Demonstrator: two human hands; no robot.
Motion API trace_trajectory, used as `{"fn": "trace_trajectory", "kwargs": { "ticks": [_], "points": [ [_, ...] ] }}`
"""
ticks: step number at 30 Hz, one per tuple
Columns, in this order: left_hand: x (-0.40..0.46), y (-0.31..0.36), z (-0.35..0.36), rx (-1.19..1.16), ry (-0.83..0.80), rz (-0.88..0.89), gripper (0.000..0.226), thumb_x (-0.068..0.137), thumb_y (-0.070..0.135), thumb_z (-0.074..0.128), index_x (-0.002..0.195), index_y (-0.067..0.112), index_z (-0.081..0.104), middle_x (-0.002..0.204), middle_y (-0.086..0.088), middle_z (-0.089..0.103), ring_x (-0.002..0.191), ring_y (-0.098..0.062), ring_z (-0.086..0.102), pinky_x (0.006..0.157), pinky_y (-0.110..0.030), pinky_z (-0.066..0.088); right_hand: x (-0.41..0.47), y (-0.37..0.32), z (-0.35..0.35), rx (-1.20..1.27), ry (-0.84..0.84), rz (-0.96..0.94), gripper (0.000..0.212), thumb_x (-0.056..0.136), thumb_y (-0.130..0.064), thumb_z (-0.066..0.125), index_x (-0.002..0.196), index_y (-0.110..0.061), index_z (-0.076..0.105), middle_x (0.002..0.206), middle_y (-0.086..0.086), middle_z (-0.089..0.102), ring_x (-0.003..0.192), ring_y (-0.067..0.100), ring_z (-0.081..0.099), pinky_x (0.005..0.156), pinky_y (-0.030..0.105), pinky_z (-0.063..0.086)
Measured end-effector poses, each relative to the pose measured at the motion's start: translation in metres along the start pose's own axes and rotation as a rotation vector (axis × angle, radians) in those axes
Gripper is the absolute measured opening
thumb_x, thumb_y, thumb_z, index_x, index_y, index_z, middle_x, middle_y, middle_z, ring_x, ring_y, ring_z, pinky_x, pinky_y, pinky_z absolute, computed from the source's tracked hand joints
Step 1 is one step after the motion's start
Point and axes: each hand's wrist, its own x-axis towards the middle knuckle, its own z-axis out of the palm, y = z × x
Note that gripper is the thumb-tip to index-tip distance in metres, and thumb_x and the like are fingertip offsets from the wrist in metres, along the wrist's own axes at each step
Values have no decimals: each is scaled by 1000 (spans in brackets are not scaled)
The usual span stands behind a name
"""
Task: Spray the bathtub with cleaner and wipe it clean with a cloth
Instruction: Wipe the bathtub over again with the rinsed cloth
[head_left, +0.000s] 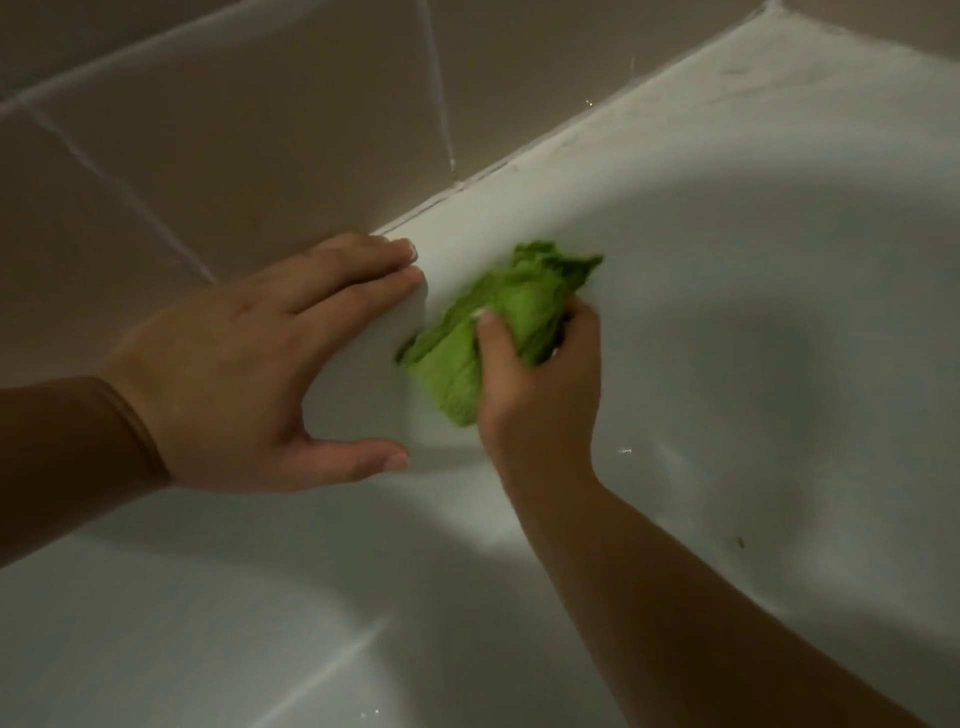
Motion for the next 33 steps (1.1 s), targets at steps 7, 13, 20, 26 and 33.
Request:
{"fn": "trace_trajectory", "kwargs": {
  "ticks": [7,13,20,26,33],
  "points": [
    [12,2,4,9,3,-13,108,81,78,62,151,-3,43,156,-20,42,145,-36,43,112,-57,44,34,-7,6,62,211,279,51,101,-32,62,145,-14,44,131,10,55,115,26,60,80,15,40],
    [36,7,4,27,1,-21,109,81,80,58,152,-1,43,157,-17,42,147,-31,40,118,-48,39,23,-22,-1,-7,63,115,53,98,-27,66,143,-13,42,123,2,43,115,24,53,100,29,43],
    [51,10,6,10,-13,-38,109,82,83,54,154,2,40,159,-16,40,148,-31,40,115,-54,42,58,-14,-5,18,243,237,53,105,-26,56,148,-5,35,138,17,41,124,33,49,92,21,35],
    [67,10,9,-3,-6,-43,108,84,83,49,154,1,40,160,-16,39,147,-32,41,114,-55,42,67,-20,-28,11,160,81,55,96,-20,69,143,-9,43,127,4,45,117,21,52,99,21,39],
    [82,10,15,-9,3,-30,109,82,82,54,155,2,39,159,-16,40,146,-34,42,113,-58,43,77,6,-35,-21,247,124,57,97,-21,69,143,-3,42,131,14,49,118,29,53,89,10,33]
  ]
}}
